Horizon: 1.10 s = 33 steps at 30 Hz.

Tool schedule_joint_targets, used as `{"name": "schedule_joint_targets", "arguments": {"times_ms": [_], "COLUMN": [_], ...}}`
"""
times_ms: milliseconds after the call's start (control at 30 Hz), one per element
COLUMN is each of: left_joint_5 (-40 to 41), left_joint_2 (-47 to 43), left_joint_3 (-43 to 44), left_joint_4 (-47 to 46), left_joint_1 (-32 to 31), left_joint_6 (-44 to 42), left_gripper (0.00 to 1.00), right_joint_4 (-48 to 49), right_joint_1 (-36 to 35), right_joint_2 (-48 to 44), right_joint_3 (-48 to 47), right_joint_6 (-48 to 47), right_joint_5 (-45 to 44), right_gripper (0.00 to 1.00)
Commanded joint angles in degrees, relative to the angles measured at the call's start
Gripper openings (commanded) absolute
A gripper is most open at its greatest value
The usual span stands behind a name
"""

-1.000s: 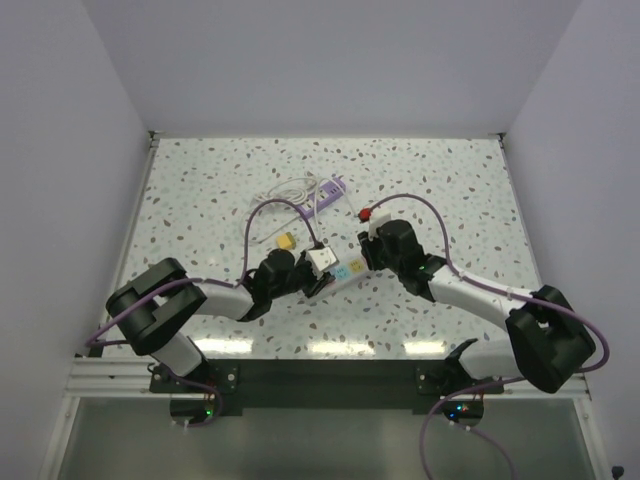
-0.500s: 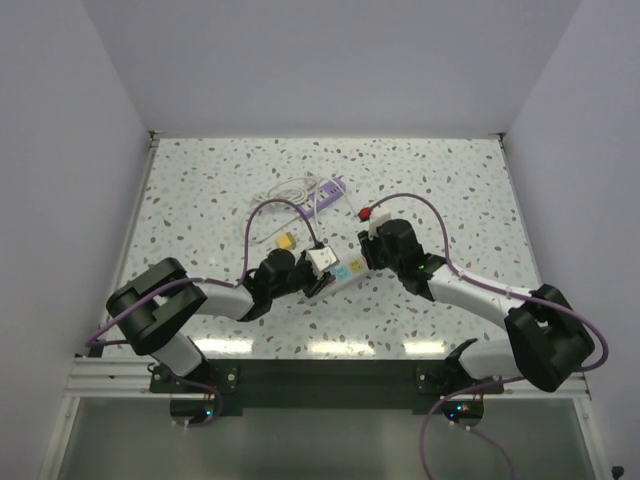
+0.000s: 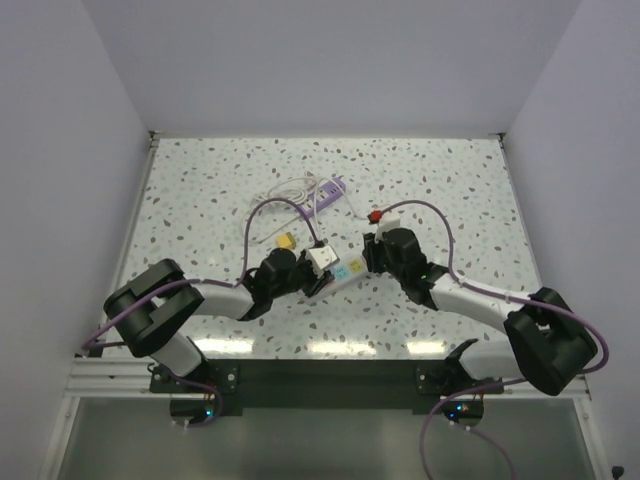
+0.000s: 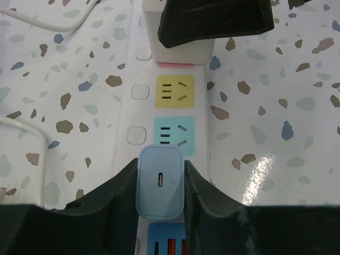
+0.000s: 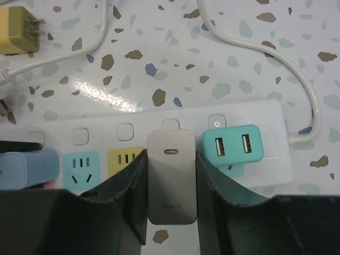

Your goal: Insert the plug

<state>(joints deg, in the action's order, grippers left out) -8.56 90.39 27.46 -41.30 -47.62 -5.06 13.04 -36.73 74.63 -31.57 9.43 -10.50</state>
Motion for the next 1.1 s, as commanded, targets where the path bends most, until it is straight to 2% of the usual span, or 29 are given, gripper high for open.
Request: {"name": "schedule_joint_targets", "arguments": {"times_ms": [0, 433, 833, 1067], "left_joint_5": [2.58, 6.97, 5.48, 4.25], "left_joint_2": [-0.74, -0.91, -2.23, -2.68], "left_joint_3": [0.22, 1.28, 0.14, -0.39], "left_joint_4": [5.97, 7.64, 6.58, 5.79], "left_joint_1": [0.59, 1.56, 2.0, 2.0], "left_joint_6": [1.1, 2.77, 2.86, 2.6], "left_gripper": [0.0, 0.0, 0.0, 0.0], "right_joint_4": [0.67, -1.96, -8.46, -8.03], "right_joint_1": [-2.02, -5.19, -5.46, -5.46], "right_joint_2": [2.19, 5.87, 9.74, 10.97], "right_joint_3": [3.36, 1.69, -1.3, -0.51], "right_joint_6": [4.98, 6.56, 12.19, 14.03], "right_joint_5": [-0.13, -4.44, -9.01, -8.75], "right_gripper": [0.0, 0.0, 0.0, 0.0]}}
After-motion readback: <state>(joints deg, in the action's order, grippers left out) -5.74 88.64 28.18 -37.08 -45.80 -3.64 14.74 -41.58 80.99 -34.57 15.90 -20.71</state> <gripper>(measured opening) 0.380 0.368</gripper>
